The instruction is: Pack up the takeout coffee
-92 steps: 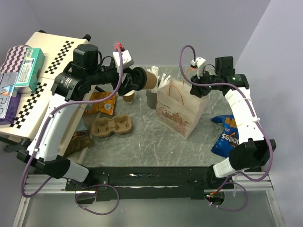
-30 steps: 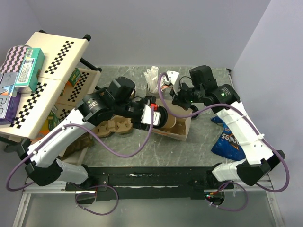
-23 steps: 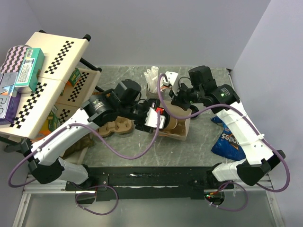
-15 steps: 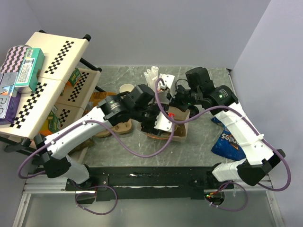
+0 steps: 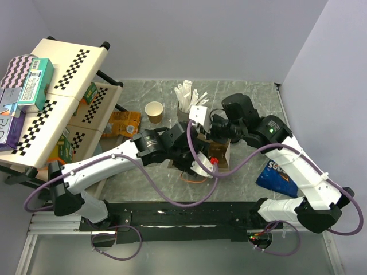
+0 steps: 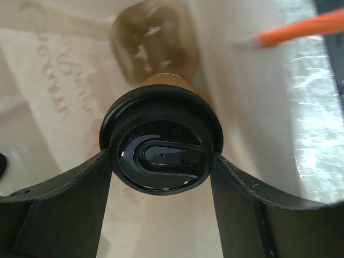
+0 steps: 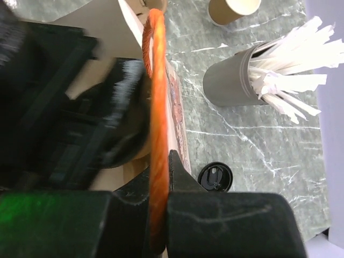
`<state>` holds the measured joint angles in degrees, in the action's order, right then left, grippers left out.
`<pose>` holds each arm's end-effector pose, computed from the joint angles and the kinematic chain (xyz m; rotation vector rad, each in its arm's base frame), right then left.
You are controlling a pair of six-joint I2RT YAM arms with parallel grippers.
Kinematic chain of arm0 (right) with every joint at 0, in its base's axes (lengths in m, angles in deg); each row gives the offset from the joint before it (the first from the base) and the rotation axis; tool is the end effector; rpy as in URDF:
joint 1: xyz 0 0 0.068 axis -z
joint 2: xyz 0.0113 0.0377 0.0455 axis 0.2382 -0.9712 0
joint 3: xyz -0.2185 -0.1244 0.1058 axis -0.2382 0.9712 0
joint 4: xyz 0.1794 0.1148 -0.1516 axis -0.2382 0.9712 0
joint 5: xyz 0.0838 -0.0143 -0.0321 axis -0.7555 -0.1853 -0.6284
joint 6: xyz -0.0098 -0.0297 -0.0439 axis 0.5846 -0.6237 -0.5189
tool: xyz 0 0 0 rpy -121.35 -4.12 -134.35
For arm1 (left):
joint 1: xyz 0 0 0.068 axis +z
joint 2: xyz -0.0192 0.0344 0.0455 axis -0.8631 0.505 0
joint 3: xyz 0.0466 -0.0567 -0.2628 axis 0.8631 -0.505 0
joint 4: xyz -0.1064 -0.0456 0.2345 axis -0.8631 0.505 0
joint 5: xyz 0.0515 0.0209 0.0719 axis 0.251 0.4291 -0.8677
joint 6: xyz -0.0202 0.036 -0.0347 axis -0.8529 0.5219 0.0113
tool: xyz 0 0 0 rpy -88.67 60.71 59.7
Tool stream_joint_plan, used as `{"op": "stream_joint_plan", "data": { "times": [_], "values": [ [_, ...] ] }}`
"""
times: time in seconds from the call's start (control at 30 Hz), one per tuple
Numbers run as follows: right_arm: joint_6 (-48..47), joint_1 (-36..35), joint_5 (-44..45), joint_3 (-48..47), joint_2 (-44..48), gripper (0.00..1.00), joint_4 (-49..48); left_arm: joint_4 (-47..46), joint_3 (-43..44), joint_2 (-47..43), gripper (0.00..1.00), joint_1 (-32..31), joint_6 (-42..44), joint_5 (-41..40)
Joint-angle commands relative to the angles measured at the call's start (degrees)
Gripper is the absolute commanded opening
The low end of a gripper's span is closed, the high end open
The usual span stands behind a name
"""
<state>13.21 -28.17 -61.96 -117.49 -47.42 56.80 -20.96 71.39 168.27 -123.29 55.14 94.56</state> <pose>0.1662 0.1609 0.4345 -1.5406 1.6047 0.2973 0.1350 -0.2805 0.3615 2.0765 1.1594 -0.1880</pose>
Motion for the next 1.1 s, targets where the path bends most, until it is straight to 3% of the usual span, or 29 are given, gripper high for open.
{"op": "stream_joint_plan", "data": {
  "times": [0.0,0.27,0.7,0.97,1.07],
  "values": [
    [-0.9,-2.4,3.7,2.6,3.0,0.00,-2.1,-2.8,2.8,2.5,0.01,-0.5,-1.2,-4.7],
    [3.5,-3.7,10.7,7.7,5.5,0.00,-8.1,-8.3,-2.4,2.0,0.01,-1.5,-2.4,-8.4],
    [8.6,-2.8,17.8,9.6,4.2,0.00,-14.1,-8.2,-6.6,0.4,0.01,-1.8,-3.1,-7.5],
    [9.2,-0.4,9.4,10.1,5.4,0.00,-12.8,-15.2,-13.4,-4.3,0.01,-1.8,-1.0,-9.1],
    [7.8,-0.7,6.6,13.9,9.1,0.00,-17.4,-18.9,-15.8,-4.6,0.01,-1.7,-0.5,-12.0]
  ]
}}
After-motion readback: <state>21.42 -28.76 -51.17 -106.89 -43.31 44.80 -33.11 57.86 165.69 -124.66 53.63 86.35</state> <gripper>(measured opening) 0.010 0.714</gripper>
